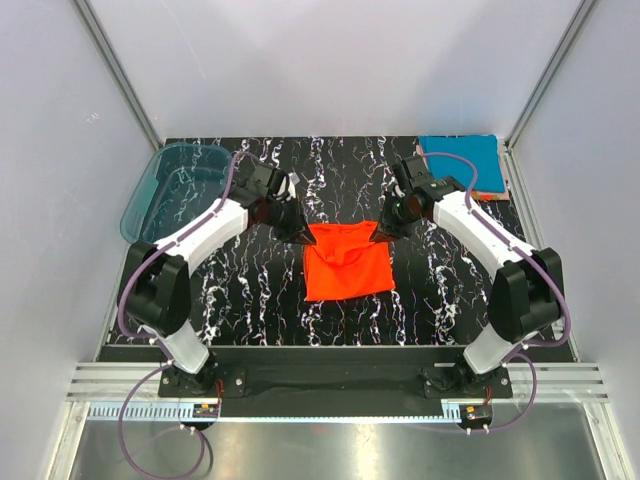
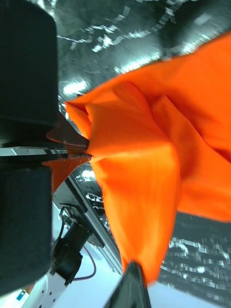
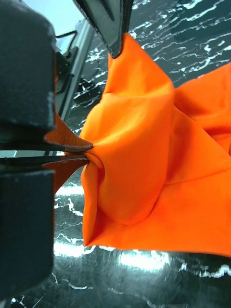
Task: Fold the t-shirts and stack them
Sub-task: Fold the tshirt
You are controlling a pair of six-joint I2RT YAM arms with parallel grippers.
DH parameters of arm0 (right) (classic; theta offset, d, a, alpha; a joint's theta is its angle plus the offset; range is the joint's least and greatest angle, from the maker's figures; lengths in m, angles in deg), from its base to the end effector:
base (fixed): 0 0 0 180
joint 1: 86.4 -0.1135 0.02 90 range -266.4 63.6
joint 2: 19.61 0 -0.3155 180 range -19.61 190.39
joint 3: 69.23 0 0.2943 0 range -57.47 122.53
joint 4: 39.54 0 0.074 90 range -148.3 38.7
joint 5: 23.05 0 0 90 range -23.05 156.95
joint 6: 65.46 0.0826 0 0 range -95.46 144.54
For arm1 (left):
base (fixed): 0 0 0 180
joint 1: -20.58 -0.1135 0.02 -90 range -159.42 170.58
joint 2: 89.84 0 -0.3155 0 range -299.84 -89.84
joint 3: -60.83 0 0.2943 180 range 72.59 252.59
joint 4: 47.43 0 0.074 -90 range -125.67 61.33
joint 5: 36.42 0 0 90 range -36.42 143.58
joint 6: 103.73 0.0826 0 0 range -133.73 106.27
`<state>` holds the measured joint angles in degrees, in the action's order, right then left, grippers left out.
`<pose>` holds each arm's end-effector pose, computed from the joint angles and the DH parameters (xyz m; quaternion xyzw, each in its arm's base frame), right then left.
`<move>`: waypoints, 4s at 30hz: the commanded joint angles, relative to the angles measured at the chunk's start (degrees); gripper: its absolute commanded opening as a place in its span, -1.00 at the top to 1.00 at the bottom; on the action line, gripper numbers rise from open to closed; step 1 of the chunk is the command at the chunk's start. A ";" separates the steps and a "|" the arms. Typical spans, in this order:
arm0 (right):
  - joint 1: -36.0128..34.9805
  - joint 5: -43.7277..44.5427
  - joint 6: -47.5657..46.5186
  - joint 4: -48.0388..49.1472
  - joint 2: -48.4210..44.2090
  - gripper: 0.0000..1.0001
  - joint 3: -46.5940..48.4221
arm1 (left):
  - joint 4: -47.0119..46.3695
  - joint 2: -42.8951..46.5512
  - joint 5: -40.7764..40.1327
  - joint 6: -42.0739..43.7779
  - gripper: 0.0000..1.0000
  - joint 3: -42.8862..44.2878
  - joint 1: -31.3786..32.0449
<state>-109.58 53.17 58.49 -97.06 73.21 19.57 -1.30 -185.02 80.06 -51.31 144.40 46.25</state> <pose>0.3623 0.1766 0.2724 0.0610 0.9608 0.2188 0.1587 0.3587 -0.2133 0.2434 -0.0337 0.9367 -0.3291 0.1149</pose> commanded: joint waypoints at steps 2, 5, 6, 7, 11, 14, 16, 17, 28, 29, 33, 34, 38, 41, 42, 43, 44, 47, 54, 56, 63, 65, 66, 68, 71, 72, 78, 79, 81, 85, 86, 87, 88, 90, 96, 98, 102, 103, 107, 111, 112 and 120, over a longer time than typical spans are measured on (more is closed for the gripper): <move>0.42 -4.76 -2.58 -3.01 0.35 1.00 3.73 | 1.66 0.95 3.06 3.65 1.00 6.75 -0.44; 0.59 -3.54 -2.75 -4.60 -1.67 1.00 4.43 | 5.79 1.66 0.33 5.15 1.00 11.32 -1.67; 0.77 -3.53 -2.93 -4.86 -1.85 1.00 4.79 | 7.62 0.88 0.50 5.33 1.00 14.64 -2.11; 1.29 -3.62 -3.02 -6.00 -1.59 1.00 5.31 | 8.69 0.35 0.85 5.59 1.00 16.24 -2.64; 2.61 -3.27 -4.25 -9.26 1.31 1.00 12.15 | 11.59 -1.59 0.42 6.38 1.00 22.84 -4.31; 2.96 -2.57 -5.83 -12.50 3.95 1.00 17.61 | 12.21 -1.51 1.37 6.56 1.00 23.82 -5.02; 2.96 -3.53 -5.83 -13.65 3.69 1.00 17.37 | 12.39 -0.19 1.64 6.47 1.00 22.51 -5.02; 2.96 -5.45 -5.39 -13.40 2.91 1.00 16.14 | 11.95 2.25 2.69 6.30 1.00 19.10 -5.02; -1.51 -10.30 4.09 -13.57 -19.76 1.00 -12.94 | 1.67 19.14 14.12 5.33 1.00 -13.17 -0.45; -2.30 -10.48 4.88 -13.39 -21.00 1.00 -14.96 | 0.97 19.93 14.56 5.07 1.00 -14.67 0.08; -7.05 -12.23 10.51 -10.59 -26.63 1.00 -24.98 | -0.88 22.14 15.44 4.54 1.00 -20.74 2.10; -7.58 -12.58 11.30 -9.01 -27.07 1.00 -28.48 | -1.06 22.31 15.36 4.71 1.00 -22.31 3.15; -7.85 -16.62 12.19 -6.27 -24.11 1.00 -34.93 | 0.08 20.39 14.39 6.55 0.87 -25.22 6.14; -8.02 -20.39 11.40 -5.05 -21.19 0.91 -37.48 | 1.57 20.38 13.43 7.61 0.55 -27.33 8.60; -8.02 -21.45 10.96 -4.52 -20.23 0.59 -38.09 | 2.36 20.64 12.99 7.96 0.43 -27.86 9.04; -8.02 -22.33 10.52 -4.69 -19.87 0.37 -38.10 | 3.06 21.34 12.03 8.49 0.26 -28.56 9.48; -8.02 -22.26 9.73 -5.39 -19.52 0.19 -37.58 | 4.46 22.30 11.67 8.67 0.08 -29.44 9.49; -7.76 -16.65 4.12 -10.39 -18.29 -0.31 -32.32 | 9.11 27.40 8.34 9.81 -0.22 -30.77 9.49; 1.73 -8.29 -0.20 -8.92 -9.16 -0.40 -21.06 | 10.37 28.13 0.68 10.16 -0.30 -22.34 7.12; 2.26 -4.34 -2.47 -8.03 -1.99 -0.41 -14.92 | 9.84 22.33 -0.37 10.42 -0.25 -17.77 5.62; 2.44 7.00 -10.66 -8.99 15.98 -0.45 4.23 | 4.84 11.69 -3.72 12.61 -0.22 -9.94 4.91; 2.44 10.17 -11.80 -9.96 19.57 -0.45 7.41 | -0.41 8.71 -2.05 13.24 -0.21 -9.76 4.91; 2.44 10.35 -11.81 -10.14 20.55 -0.45 9.60 | -2.18 7.13 -1.61 13.41 -0.18 -9.33 4.91; 2.44 10.27 -11.46 -10.05 23.27 -0.45 11.29 | -5.01 3.96 -0.29 13.41 -0.09 -7.75 4.92; 2.52 9.82 -11.02 -9.53 26.26 -0.45 13.66 | -7.20 -3.59 -0.11 11.05 -0.08 -3.80 4.91; 2.44 9.83 -10.93 -9.18 27.06 -0.45 14.80 | -7.47 -7.18 -0.46 9.91 -0.07 -1.43 4.91; 2.44 10.35 -11.10 -8.91 33.47 -0.44 21.91 | -5.81 -21.52 -2.31 7.09 -0.07 8.33 2.99; 2.35 10.01 -11.54 -8.91 35.48 -0.45 23.50 | -5.20 -24.59 -1.87 6.74 -0.07 10.78 2.46; 2.35 9.91 -12.07 -10.13 38.13 -0.45 29.53 | -4.49 -27.33 -1.61 6.12 -0.07 13.17 1.14; 2.44 8.25 -13.47 -12.68 45.68 -0.45 42.44 | -2.65 -31.29 -1.26 6.38 -0.07 18.61 -2.98; 2.35 7.55 -13.74 -13.82 49.35 -0.45 45.89 | -1.51 -33.04 -1.17 6.73 -0.07 22.89 -3.60; 2.44 7.02 -13.65 -16.79 51.13 -0.45 53.15 | -0.02 -34.01 -1.34 8.13 -0.07 25.28 -4.39; 2.44 6.84 -13.65 -18.73 52.89 -0.46 56.96 | 3.13 -34.63 -1.34 9.18 -0.07 28.01 -4.66; 2.35 7.10 -13.74 -23.38 55.63 -0.48 64.60 | 5.70 -33.94 -1.43 12.08 -0.10 33.12 -4.75; 2.61 7.72 -14.44 -22.37 43.61 -0.69 53.18 | 7.99 -20.17 -1.78 16.22 -0.25 29.37 -4.67; 2.52 7.28 -14.70 -20.96 37.46 -0.73 47.53 | 9.57 -17.08 -3.18 17.10 -0.25 27.34 -4.67; 2.52 5.45 -16.72 -19.29 29.54 -0.72 34.19 | 13.08 -12.32 -3.72 18.33 -0.24 21.63 -4.75; 2.61 4.39 -17.69 -18.32 26.83 -0.72 31.97 | 13.53 -11.10 -3.37 18.77 -0.23 18.75 -4.75; 2.61 1.49 -18.57 -12.62 21.80 -0.53 20.82 | 10.20 -8.62 -4.07 20.26 -0.12 9.68 -4.75; 2.53 -0.98 -17.61 -9.62 20.39 -0.33 15.96 | 8.44 -8.62 -4.16 19.74 0.02 5.63 -4.67; 2.61 -0.98 -17.17 -9.27 20.21 -0.32 15.26 | 8.35 -8.71 -4.07 19.65 0.02 5.10 -4.67; 2.61 -1.16 -17.08 -6.72 20.92 -0.33 11.65 | 8.08 -9.41 -8.27 15.97 -0.04 3.16 -4.67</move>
<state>-107.11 53.56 41.46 -106.81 95.04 31.76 8.23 -194.83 75.34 -33.65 147.39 41.69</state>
